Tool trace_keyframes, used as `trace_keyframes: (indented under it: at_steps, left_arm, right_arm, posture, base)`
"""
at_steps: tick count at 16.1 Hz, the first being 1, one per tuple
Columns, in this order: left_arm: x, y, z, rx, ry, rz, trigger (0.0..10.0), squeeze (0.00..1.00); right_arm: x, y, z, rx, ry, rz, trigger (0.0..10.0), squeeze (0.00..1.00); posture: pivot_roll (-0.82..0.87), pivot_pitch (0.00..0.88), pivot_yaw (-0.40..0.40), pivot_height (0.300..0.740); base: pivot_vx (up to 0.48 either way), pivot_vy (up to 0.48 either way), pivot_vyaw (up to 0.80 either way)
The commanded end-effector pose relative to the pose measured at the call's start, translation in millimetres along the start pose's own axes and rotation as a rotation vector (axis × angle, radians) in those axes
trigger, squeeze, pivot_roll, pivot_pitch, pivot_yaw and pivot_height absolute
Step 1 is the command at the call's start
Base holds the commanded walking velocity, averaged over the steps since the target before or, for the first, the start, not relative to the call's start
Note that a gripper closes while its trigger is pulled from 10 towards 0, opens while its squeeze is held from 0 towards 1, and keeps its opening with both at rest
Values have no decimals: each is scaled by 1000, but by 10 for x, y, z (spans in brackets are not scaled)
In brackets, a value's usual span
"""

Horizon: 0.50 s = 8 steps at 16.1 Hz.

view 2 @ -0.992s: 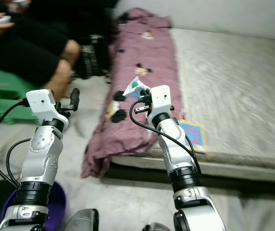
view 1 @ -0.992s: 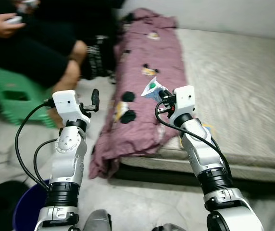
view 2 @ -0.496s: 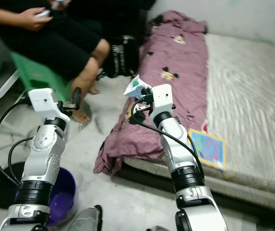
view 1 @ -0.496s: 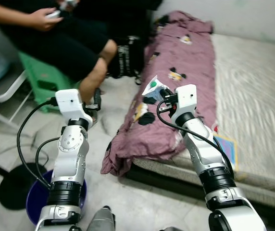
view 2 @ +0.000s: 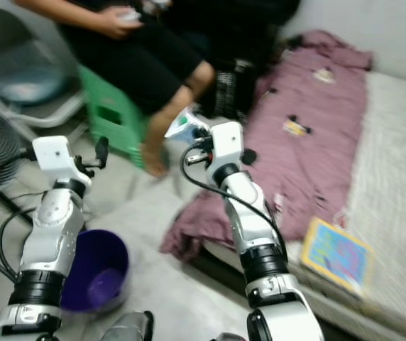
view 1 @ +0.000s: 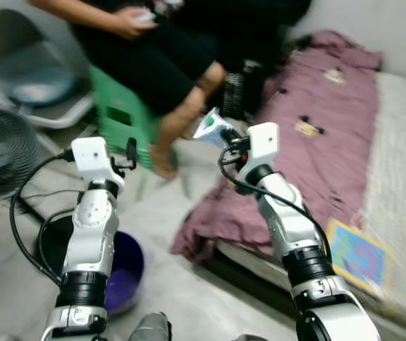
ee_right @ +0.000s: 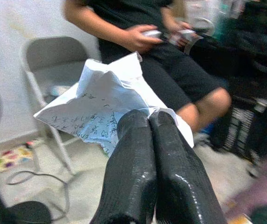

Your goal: Clean up the room

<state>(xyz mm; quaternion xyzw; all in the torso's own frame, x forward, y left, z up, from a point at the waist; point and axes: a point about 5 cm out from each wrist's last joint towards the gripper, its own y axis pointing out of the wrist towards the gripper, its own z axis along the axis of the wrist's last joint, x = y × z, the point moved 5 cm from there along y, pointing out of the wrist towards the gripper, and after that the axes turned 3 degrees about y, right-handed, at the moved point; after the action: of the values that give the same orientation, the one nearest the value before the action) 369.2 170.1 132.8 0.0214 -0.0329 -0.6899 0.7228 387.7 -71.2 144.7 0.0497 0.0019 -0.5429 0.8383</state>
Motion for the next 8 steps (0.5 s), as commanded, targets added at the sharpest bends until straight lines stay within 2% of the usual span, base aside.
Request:
trace_keyframes:
  at_steps: [1, 8]
  left_arm:
    - [69, 4, 8, 1, 5, -16, 10000, 0]
    - [92, 9, 20, 8, 6, -28, 10000, 0]
  right_arm:
    - [32, 5, 54, 17, 0, -1, 10000, 0]
    - [-25, 27, 85, 28, -1, 27, 10000, 0]
  posture:
    - [34, 0, -27, 740]
    - [34, 0, -26, 740]
  base:
    - [0, 0, 800]
    - [0, 0, 800]
